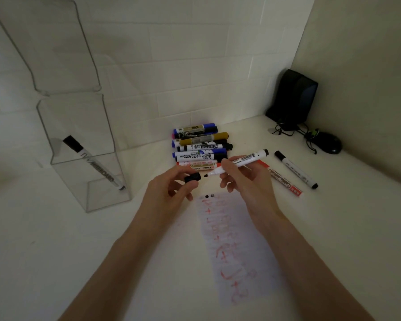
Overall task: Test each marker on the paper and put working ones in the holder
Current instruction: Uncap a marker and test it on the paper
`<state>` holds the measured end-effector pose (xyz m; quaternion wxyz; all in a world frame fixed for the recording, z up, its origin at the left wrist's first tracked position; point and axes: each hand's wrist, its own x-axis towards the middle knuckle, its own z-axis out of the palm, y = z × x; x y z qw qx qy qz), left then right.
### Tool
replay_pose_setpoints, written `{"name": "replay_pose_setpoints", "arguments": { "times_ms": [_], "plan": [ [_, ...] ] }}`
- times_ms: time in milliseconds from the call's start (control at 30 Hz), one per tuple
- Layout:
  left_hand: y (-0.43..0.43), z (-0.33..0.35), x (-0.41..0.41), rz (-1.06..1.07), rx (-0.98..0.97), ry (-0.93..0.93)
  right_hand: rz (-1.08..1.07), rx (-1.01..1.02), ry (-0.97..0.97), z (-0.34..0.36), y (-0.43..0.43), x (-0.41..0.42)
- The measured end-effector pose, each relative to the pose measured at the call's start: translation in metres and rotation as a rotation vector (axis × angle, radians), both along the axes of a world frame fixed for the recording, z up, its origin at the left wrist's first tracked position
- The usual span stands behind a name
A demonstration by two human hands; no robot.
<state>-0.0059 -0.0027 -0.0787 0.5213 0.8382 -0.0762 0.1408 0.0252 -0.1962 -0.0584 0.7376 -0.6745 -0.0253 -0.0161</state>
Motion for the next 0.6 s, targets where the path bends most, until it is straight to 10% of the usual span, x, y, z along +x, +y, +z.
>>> {"name": "replay_pose_setpoints", "arguments": {
  "times_ms": [433, 600],
  "plan": [
    [-0.002, -0.003, 0.002, -0.045, -0.04, 0.001, 0.136, -0.137, -0.075, -0.002, 0.003, -0.004],
    [0.0, -0.005, 0.002, -0.028, -0.065, -0.027, 0.289, 0.025, 0.192, 0.012, -0.007, -0.004]
  ]
}}
